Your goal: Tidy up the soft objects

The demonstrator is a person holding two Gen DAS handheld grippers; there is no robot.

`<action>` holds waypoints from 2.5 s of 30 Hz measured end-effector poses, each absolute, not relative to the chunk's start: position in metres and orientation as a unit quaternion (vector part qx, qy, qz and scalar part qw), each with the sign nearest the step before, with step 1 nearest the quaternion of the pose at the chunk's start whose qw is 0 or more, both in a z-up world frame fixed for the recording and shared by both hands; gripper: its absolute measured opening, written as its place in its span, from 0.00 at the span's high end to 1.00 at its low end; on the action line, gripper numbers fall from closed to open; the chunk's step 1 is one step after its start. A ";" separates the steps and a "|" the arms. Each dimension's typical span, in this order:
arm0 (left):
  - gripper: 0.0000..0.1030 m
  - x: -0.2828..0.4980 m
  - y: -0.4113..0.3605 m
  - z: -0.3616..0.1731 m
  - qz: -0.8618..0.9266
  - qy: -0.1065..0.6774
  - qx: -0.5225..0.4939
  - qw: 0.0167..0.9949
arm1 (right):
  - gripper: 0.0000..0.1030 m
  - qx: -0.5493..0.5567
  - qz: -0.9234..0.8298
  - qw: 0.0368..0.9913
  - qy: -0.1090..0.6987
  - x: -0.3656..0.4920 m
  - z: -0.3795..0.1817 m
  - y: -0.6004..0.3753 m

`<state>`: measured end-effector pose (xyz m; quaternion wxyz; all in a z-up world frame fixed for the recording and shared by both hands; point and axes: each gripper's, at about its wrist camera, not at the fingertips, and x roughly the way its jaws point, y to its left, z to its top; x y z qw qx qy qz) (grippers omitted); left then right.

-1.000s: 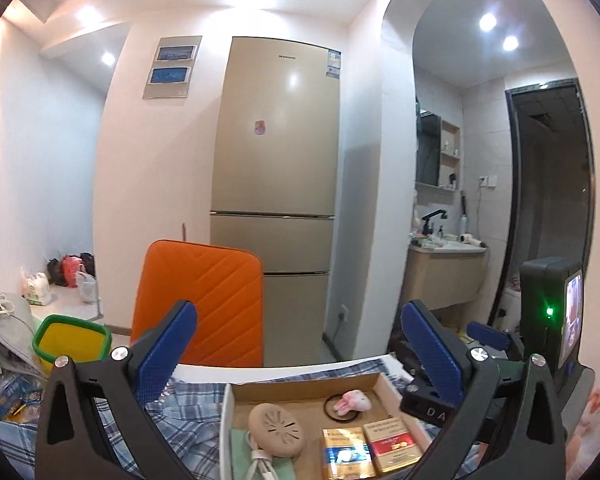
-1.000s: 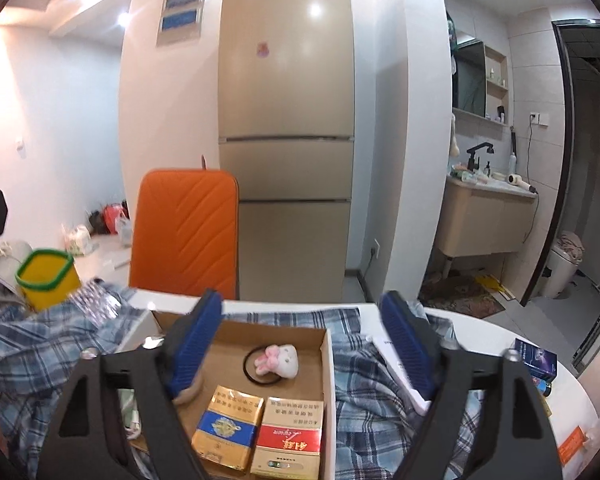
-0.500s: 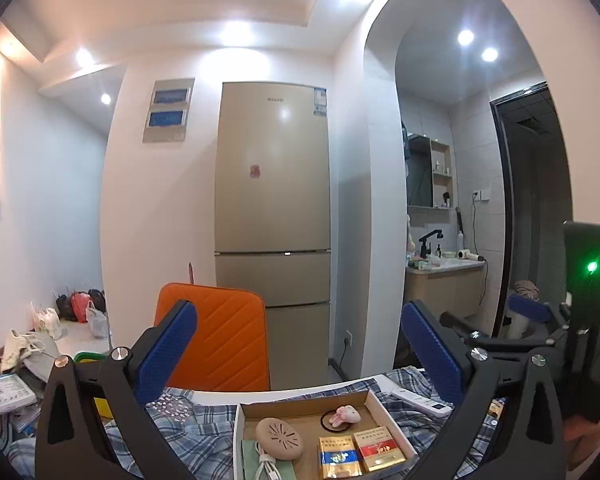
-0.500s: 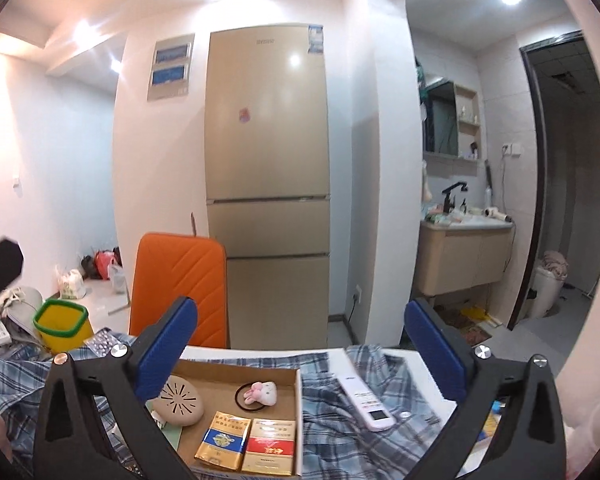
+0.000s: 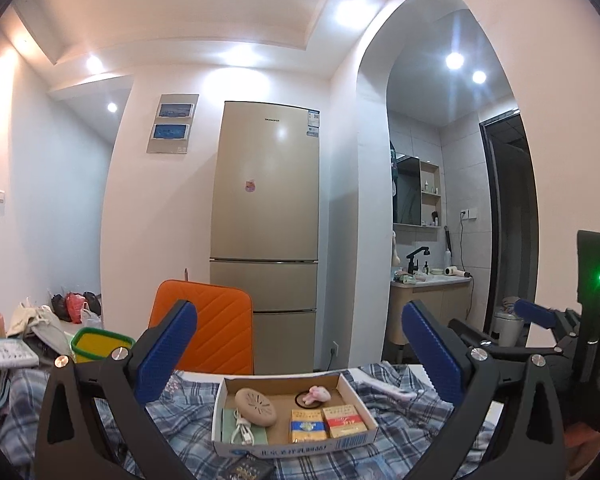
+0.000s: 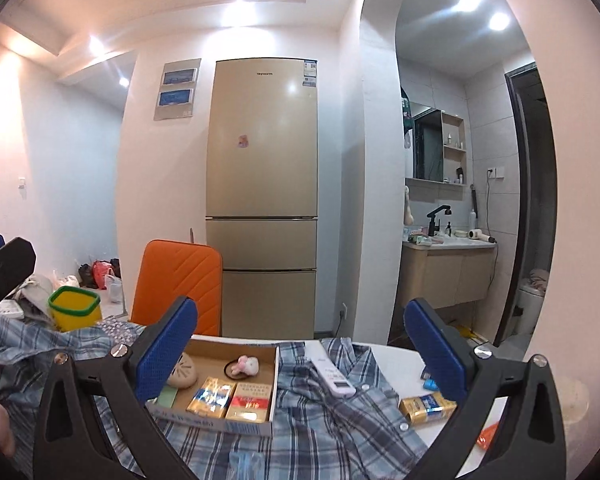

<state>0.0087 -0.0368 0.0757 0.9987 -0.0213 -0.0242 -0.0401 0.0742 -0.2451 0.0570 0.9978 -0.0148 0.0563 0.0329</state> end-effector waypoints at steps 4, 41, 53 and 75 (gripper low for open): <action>0.00 0.008 -0.040 0.051 -0.041 -0.007 -0.005 0.999 | 0.00 -0.022 0.022 0.998 0.049 0.069 0.038 -0.248; 0.00 0.068 -0.034 -0.017 -0.053 0.176 -0.038 0.982 | 0.00 -0.019 0.054 0.988 0.141 0.084 -0.010 -0.246; 0.01 0.081 -0.025 -0.027 -0.064 0.212 -0.066 0.973 | 0.16 -0.004 0.138 0.950 0.281 0.119 -0.044 -0.235; 0.63 0.085 -0.018 -0.028 -0.070 0.227 -0.089 0.967 | 0.68 -0.062 0.185 0.870 0.453 0.159 -0.105 -0.201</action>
